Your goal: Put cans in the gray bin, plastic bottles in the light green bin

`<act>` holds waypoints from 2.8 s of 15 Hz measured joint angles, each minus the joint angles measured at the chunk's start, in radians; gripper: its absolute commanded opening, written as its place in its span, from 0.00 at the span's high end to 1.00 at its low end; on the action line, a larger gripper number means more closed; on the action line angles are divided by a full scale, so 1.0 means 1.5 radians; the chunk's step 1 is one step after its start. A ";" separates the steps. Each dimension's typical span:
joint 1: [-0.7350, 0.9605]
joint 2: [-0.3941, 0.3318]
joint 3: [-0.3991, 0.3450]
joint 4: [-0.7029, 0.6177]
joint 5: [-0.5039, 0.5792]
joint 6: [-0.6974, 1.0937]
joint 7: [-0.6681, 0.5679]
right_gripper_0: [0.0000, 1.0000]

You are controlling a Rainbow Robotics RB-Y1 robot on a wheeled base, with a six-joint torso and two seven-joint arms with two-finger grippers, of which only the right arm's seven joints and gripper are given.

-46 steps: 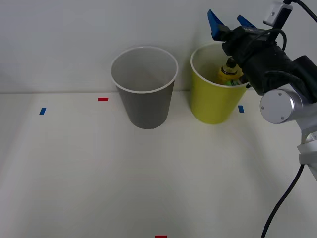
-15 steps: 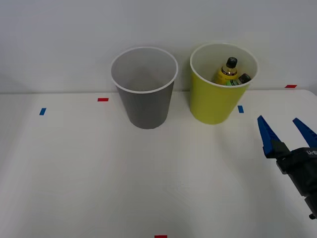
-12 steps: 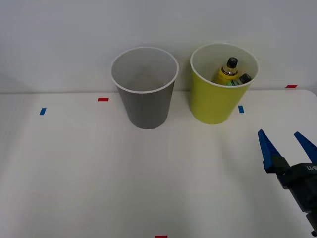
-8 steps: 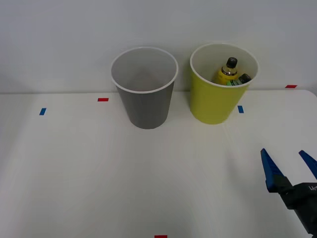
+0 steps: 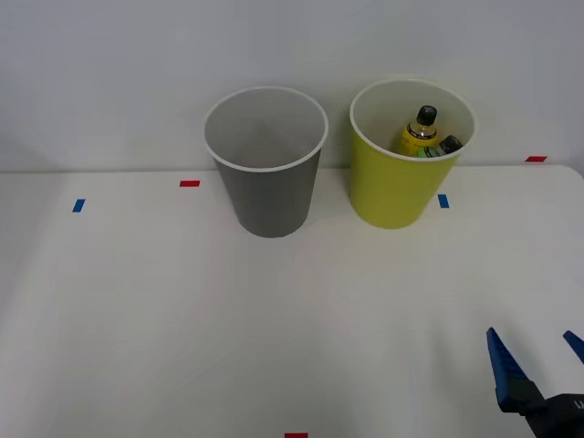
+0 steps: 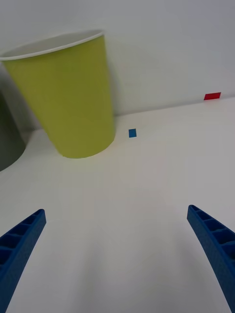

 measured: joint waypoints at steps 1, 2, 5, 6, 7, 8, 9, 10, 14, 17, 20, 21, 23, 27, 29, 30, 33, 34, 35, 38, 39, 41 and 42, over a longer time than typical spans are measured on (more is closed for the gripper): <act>0.008 0.010 0.007 0.000 0.004 -0.005 0.006 0.00; 0.016 0.020 0.011 0.000 0.009 -0.007 0.011 0.00; 0.036 0.034 0.012 0.000 0.012 -0.010 0.012 0.00; 0.045 0.034 0.012 0.000 0.009 -0.015 0.009 0.00; 0.053 0.034 0.012 0.002 0.007 -0.023 0.006 0.00; 0.058 0.033 0.013 0.013 0.006 -0.043 0.005 0.00; 0.058 0.032 0.013 0.034 0.014 -0.072 0.007 0.00; 0.054 0.032 0.013 0.060 0.043 -0.103 0.008 0.00; 0.035 0.030 0.014 0.160 0.112 -0.226 0.001 0.00; 0.037 0.015 0.017 0.189 0.116 -0.269 -0.059 0.00; 0.041 0.013 0.018 0.224 0.142 -0.311 -0.177 0.00; 0.039 0.015 0.018 0.245 0.159 -0.334 -0.221 0.00; 0.028 0.021 0.019 0.303 0.209 -0.392 -0.304 0.00; -0.024 0.067 -0.020 0.428 0.386 -0.508 -0.376 0.00; -0.043 0.084 -0.067 0.459 0.476 -0.541 -0.404 0.00; -0.048 0.077 -0.090 0.463 0.504 -0.547 -0.412 0.00; -0.052 0.023 -0.092 0.466 0.503 -0.551 -0.410 0.00; -0.053 0.016 -0.078 0.466 0.486 -0.552 -0.402 0.00; -0.054 0.011 -0.061 0.466 0.461 -0.553 -0.373 0.00; -0.065 -0.013 0.000 0.466 0.349 -0.557 -0.239 0.00; -0.068 -0.019 0.002 0.466 0.338 -0.558 -0.224 0.00; -0.069 -0.021 -0.011 0.466 0.343 -0.555 -0.229 0.00; -0.068 -0.021 -0.017 0.467 0.346 -0.554 -0.234 0.00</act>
